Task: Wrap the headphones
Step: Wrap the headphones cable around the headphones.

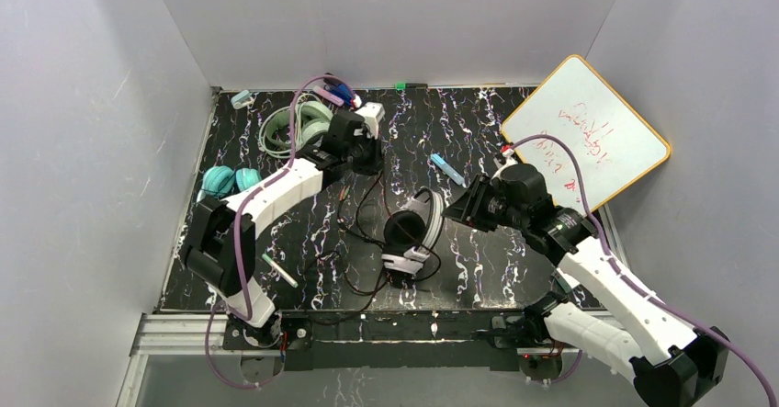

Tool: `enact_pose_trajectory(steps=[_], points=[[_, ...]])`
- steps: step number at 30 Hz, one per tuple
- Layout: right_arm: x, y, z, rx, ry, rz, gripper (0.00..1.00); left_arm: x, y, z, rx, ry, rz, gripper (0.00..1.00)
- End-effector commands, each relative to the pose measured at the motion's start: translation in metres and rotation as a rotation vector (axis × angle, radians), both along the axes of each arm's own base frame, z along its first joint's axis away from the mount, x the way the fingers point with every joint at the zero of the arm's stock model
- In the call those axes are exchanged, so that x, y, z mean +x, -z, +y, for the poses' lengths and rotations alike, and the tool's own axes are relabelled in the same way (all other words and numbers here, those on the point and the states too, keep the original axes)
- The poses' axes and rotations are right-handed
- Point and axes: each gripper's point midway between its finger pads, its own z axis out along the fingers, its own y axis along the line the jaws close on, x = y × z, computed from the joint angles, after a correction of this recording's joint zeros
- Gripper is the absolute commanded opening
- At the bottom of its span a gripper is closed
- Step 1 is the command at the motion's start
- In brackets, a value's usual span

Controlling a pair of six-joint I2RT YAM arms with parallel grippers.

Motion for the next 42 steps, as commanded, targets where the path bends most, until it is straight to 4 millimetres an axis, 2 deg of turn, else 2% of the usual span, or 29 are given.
enact_pose_trajectory(steps=[1, 4, 9, 15, 18, 21, 24, 27, 30, 31, 35, 37, 42], points=[[-0.009, 0.012, -0.04, -0.243, 0.026, 0.012, 0.45, 0.005, -0.011, -0.019, 0.017, 0.02, -0.051, 0.0], [-0.008, 0.008, -0.051, -0.316, 0.052, 0.031, 0.52, 0.002, -0.007, -0.032, 0.029, 0.044, -0.051, 0.0], [-0.004, 0.003, -0.065, -0.395, 0.099, 0.039, 0.69, -0.001, 0.0, -0.05, 0.039, 0.081, -0.049, 0.0], [0.003, -0.006, -0.081, -0.445, 0.178, 0.012, 0.75, -0.005, 0.012, -0.067, 0.043, 0.124, -0.026, 0.0], [0.014, -0.025, -0.076, -0.416, 0.184, -0.047, 0.76, -0.009, 0.017, -0.075, 0.032, 0.147, -0.012, 0.0], [0.029, -0.043, -0.061, -0.396, 0.143, -0.096, 0.77, -0.015, 0.024, -0.083, 0.012, 0.174, 0.018, 0.0], [0.043, -0.047, -0.05, -0.414, 0.116, -0.1, 0.77, -0.023, 0.029, -0.086, 0.004, 0.188, 0.037, 0.0], [0.05, -0.046, -0.043, -0.412, 0.109, -0.084, 0.8, -0.032, 0.025, -0.084, -0.017, 0.191, 0.046, 0.0], [0.052, -0.043, -0.037, -0.374, 0.143, -0.037, 0.96, -0.041, 0.015, -0.079, -0.037, 0.196, 0.037, 0.0], [0.052, -0.041, -0.036, -0.358, 0.167, -0.013, 0.98, -0.044, 0.011, -0.078, -0.043, 0.2, 0.033, 0.0], [0.048, -0.023, -0.046, -0.331, 0.4, 0.215, 0.99, -0.062, 0.0, -0.073, -0.072, 0.212, 0.039, 0.0], [0.043, -0.022, -0.053, -0.336, 0.501, 0.31, 0.98, -0.071, -0.004, -0.072, -0.083, 0.218, 0.039, 0.0], [0.034, -0.022, -0.051, -0.289, 0.584, 0.419, 0.95, -0.093, -0.016, -0.07, -0.111, 0.239, 0.044, 0.0]])
